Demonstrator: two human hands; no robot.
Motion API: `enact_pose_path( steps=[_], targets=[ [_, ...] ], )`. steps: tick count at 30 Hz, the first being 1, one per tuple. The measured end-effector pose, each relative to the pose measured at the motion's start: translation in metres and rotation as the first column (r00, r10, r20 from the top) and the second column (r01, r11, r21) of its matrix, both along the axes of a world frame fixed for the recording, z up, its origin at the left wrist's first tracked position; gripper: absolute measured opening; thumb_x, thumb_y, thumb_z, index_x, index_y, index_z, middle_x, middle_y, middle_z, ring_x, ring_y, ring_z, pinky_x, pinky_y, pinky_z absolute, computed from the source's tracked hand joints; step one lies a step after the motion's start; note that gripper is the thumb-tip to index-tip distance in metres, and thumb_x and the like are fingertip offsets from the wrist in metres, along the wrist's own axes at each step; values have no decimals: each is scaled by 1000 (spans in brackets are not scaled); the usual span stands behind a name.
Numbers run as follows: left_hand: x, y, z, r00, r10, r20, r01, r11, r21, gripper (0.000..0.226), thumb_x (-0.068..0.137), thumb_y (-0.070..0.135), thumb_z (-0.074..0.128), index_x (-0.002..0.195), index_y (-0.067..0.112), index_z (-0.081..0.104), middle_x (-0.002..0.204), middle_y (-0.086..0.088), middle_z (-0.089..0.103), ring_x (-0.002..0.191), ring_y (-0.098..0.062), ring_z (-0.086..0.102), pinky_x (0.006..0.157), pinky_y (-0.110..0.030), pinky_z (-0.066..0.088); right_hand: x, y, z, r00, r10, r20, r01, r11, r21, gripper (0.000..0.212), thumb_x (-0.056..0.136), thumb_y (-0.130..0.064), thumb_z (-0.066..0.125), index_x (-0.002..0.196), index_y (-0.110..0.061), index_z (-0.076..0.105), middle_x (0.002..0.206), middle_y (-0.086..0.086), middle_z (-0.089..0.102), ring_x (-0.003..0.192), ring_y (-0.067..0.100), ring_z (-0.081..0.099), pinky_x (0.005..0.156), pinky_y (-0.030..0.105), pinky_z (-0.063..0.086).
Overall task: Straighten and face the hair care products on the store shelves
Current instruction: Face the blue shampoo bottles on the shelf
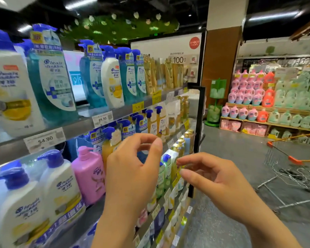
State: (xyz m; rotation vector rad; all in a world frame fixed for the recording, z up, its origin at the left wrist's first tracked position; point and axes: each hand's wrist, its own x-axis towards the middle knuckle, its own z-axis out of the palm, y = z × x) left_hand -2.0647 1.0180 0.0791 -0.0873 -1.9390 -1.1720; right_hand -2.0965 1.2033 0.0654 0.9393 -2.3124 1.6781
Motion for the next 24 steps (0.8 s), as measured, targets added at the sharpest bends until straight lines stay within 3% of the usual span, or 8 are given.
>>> enact_pose_path(
  steps=[4,9,15,20,24],
  targets=[
    [-58,-18,5,997,79,-17,-79,997,-19,9,91,44,61,87,39,67,88,25,69,89,7,64,71,-11,47,-64,-18,9,999,32,-5,-32,999,-9,24,78,-47,69,102,-47,73,99,-16,75,91,6,71,76,17,53],
    [-112,-35,11,986,168,-14,-168,985,-45,14,89,49,58,89,39,67,88,24,69,89,7,63,74,-23,51,-135,-41,8,997,80,-3,-80,994,-74,20,84,-35,74,101,-45,74,95,-16,76,89,4,71,74,15,54],
    [-162,-77,20,907,421,27,-420,907,-42,11,88,41,64,94,35,70,89,22,69,88,10,62,69,-1,42,-217,-79,3,968,252,7,-249,961,-122,21,86,-35,77,104,-46,73,101,-12,76,92,9,72,80,26,58],
    [-202,-110,47,779,627,-23,-627,778,-46,33,88,41,64,115,23,71,108,8,72,95,-13,67,82,-26,50,-282,-116,18,904,428,-20,-420,876,-237,41,74,-46,76,113,-54,65,105,-5,76,94,24,72,83,42,62],
    [-246,-130,74,688,725,-14,-722,682,-116,46,90,38,69,130,18,60,120,0,65,109,-19,61,91,-33,49,-330,-141,45,823,564,-70,-563,792,-236,39,84,-34,78,115,-53,63,104,-5,76,90,22,74,79,32,61]
  ],
)
